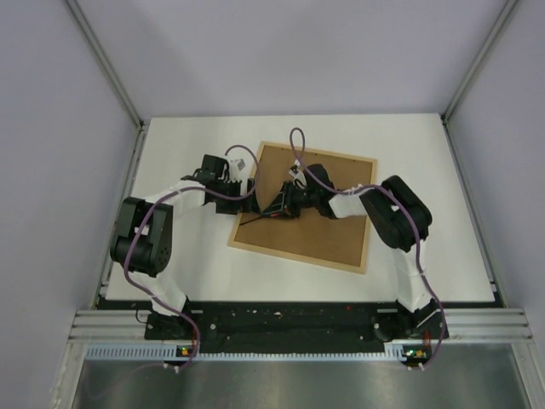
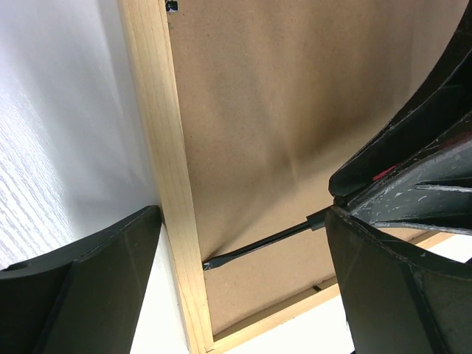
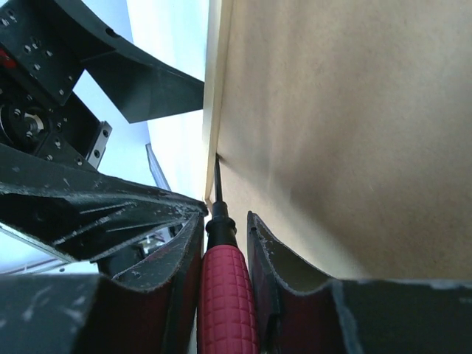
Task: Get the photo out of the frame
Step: Release the photo frame item from the photo frame.
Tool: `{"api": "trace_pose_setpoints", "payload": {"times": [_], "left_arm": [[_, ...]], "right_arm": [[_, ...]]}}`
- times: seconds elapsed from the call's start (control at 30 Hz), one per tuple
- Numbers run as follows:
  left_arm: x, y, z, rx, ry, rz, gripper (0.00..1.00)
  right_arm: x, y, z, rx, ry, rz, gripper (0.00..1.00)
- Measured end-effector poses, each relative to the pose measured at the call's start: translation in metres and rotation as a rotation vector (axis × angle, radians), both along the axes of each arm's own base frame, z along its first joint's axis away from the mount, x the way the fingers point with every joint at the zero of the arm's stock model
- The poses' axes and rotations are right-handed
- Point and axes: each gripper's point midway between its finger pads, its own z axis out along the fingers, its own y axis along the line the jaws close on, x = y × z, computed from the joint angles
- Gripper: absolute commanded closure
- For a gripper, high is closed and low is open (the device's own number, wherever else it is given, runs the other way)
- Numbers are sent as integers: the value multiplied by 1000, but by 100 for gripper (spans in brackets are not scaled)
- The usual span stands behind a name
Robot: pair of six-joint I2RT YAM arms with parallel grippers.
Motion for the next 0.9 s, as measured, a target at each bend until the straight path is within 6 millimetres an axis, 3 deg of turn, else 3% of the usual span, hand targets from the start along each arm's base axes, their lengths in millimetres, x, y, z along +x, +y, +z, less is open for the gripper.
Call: {"api": "trace_pose_setpoints", "payload": {"times": [0.4, 0.6, 0.9], "left_arm": [[2, 0, 0, 7, -1, 14, 2], [3, 3, 2, 9, 17, 11, 1], [-4, 24, 3, 45, 44, -34, 2]], "right_arm": [[0, 3, 10, -79, 29, 20, 100], [-5, 1, 18, -138, -58, 70, 100], [-9, -45, 35, -243, -214, 184, 100]]}}
